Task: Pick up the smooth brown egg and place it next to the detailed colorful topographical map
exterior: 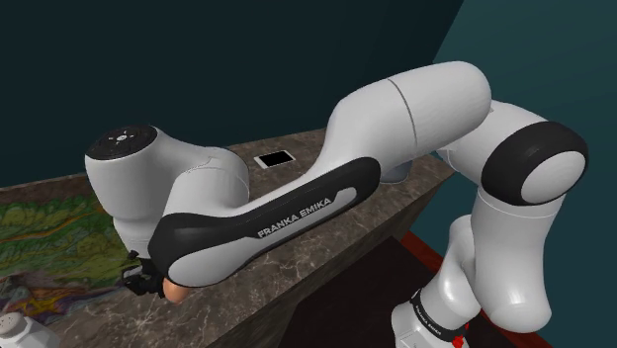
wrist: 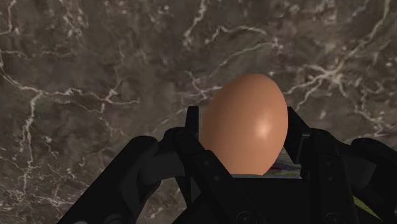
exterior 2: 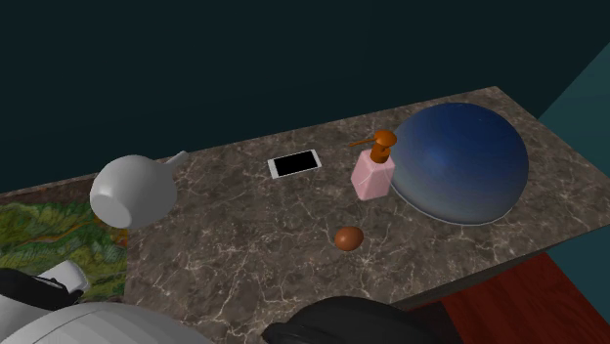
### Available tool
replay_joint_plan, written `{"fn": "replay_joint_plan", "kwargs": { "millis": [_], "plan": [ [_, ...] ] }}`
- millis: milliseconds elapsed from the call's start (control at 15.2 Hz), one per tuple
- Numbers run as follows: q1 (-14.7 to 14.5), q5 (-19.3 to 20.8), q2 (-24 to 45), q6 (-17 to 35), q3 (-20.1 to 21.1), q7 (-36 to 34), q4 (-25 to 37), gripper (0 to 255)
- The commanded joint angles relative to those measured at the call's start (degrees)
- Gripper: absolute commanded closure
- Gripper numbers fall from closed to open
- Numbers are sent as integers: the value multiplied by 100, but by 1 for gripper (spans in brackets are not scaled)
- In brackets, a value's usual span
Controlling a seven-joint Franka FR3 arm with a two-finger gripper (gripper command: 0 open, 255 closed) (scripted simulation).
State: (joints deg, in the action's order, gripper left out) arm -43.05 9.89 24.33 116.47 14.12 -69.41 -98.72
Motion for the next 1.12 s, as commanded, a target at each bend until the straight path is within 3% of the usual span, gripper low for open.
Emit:
{"fn": "replay_joint_plan", "kwargs": {
  "millis": [0, 528, 594, 924, 1056],
  "plan": [
    [-16, 32, 100, 135, -12, -33, -36, 255],
    [-16, 32, 100, 135, -12, -33, -36, 255],
    [-17, 32, 100, 135, -12, -34, -36, 0],
    [-17, 32, 100, 135, -12, -34, -36, 0],
    [-21, -20, -25, -199, 16, 1, 179, 0]
  ]
}}
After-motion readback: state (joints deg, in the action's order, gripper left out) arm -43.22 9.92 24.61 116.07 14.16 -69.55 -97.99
